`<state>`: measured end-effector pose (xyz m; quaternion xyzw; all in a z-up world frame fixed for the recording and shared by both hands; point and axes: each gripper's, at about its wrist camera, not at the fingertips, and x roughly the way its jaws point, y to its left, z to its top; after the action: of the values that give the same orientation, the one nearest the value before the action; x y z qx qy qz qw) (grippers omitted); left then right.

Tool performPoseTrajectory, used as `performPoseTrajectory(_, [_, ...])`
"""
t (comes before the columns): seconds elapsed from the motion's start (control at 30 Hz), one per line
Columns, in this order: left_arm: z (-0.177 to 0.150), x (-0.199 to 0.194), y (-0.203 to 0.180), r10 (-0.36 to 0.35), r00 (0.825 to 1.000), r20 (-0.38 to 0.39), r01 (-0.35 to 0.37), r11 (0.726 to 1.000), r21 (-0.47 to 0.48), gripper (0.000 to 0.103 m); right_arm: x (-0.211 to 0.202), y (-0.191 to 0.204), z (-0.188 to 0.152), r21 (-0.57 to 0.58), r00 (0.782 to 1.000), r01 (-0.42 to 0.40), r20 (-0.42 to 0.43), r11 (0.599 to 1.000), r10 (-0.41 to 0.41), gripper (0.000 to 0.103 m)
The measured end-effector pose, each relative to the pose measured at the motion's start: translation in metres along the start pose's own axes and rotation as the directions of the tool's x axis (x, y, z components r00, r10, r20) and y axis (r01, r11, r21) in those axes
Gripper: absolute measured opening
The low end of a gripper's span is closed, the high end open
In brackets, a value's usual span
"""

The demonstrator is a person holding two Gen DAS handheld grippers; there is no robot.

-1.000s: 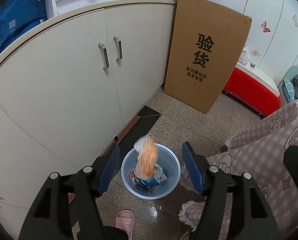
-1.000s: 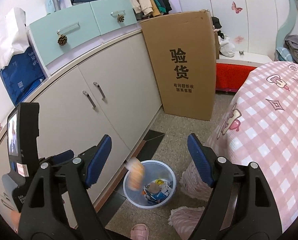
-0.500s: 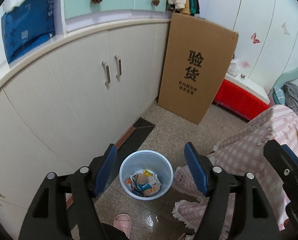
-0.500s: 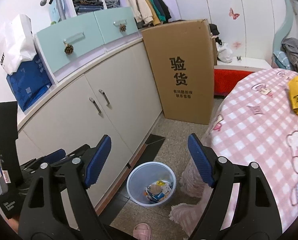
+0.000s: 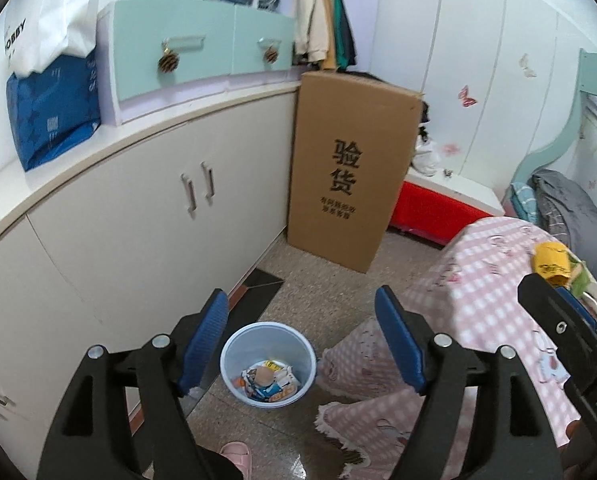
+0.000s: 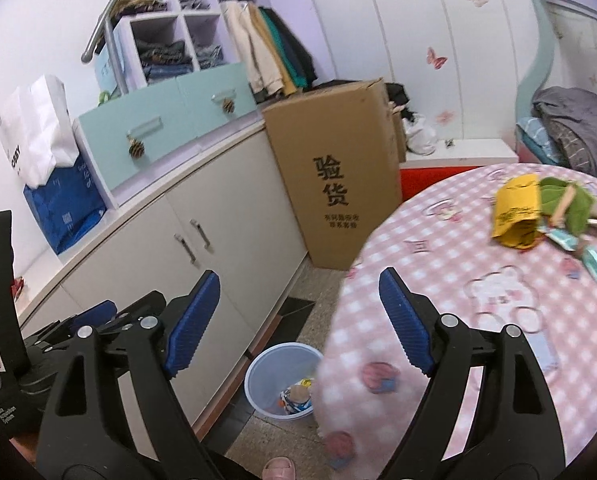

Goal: Collect trash
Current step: 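Move both open grippers back toward the table, then grasp the yellow pouch with left while right grasps the teal toothpaste tube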

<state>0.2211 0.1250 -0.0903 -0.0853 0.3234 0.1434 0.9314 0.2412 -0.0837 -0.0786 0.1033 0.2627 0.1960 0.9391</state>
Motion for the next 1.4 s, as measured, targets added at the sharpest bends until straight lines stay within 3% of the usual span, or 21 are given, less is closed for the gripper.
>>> performPoseTrajectory(0.17, [-0.004,-0.018,-0.033,-0.034,0.999,0.028,0.033,0.999,0.033,0.075,-0.030,-0.037,0.003,0.027,0.998,0.047,0.034,0.999,-0.048,0.081])
performPoseTrajectory(0.43, [-0.015,-0.019,-0.116,-0.135,0.991,-0.007,0.134,0.977,0.168,0.075,-0.063,-0.114,0.003,0.062,0.982,0.180,0.036,0.982,-0.183,0.081])
performPoseTrajectory(0.83, [-0.034,0.018,-0.248,-0.325,0.940,-0.105,0.341,0.892,0.298,0.075,-0.067,-0.237,0.002,0.095,0.934,0.355,-0.088,0.930,-0.347,0.081])
performPoseTrajectory(1.1, [-0.032,0.062,-0.309,-0.398,0.902,-0.167,0.431,0.857,0.284,0.075,-0.042,-0.275,0.005,0.067,0.919,0.361,-0.194,0.930,-0.343,0.081])
performPoseTrajectory(1.3, [-0.024,0.083,-0.331,-0.413,0.894,-0.174,0.447,0.856,0.262,0.073,-0.013,-0.278,0.013,0.006,0.915,0.317,-0.264,0.948,-0.304,0.081])
performPoseTrajectory(1.4, [-0.022,0.091,-0.339,-0.410,0.896,-0.173,0.443,0.856,0.267,0.056,-0.001,-0.276,0.017,-0.009,0.911,0.311,-0.283,0.950,-0.301,0.081])
